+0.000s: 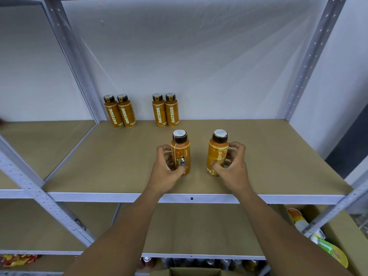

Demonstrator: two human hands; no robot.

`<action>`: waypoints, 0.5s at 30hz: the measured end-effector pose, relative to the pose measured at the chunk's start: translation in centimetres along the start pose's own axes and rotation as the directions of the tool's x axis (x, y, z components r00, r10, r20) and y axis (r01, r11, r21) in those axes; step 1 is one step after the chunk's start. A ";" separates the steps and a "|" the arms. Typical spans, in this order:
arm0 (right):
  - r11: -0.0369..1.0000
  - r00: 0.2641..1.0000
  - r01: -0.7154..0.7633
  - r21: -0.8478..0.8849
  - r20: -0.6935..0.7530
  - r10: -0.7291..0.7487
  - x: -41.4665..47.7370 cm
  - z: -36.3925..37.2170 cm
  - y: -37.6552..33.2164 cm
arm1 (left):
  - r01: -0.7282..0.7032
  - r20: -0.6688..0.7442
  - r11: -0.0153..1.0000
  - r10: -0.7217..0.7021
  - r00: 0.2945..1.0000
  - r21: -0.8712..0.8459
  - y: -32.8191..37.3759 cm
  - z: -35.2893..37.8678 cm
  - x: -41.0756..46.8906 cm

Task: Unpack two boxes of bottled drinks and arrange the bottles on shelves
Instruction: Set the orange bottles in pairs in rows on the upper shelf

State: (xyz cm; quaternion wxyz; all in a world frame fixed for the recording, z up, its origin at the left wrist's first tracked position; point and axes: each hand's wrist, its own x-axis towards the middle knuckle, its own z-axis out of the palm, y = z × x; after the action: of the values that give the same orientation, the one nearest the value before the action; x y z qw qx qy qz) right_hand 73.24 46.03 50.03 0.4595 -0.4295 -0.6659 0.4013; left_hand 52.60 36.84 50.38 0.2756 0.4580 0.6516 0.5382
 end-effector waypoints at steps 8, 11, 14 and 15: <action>0.999 1.000 -0.002 -0.036 -0.022 0.001 -0.1 0.1 -0.3 | -0.017 -0.034 1.000 0.018 0.999 0.018 0.4 0.2 -0.3; 0.999 1.000 -0.004 -0.033 -0.028 0.003 -0.1 0.1 -0.6 | -0.008 -0.049 1.000 0.009 0.999 0.023 0.8 0.3 -0.3; 0.999 1.000 -0.009 -0.042 -0.012 0.008 -0.2 0.2 -1.1 | -0.009 -0.063 0.999 0.012 0.998 0.051 0.9 0.5 -0.4; 0.999 1.000 -0.008 -0.045 -0.010 0.008 -0.3 0.2 -1.1 | -0.010 -0.067 0.998 0.014 0.998 0.059 0.9 0.5 -0.4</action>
State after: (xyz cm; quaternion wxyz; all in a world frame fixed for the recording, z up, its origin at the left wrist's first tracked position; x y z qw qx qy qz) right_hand 72.91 45.42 50.93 0.4513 -0.4445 -0.6708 0.3857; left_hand 53.45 36.72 51.02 0.2367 0.4515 0.6734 0.5354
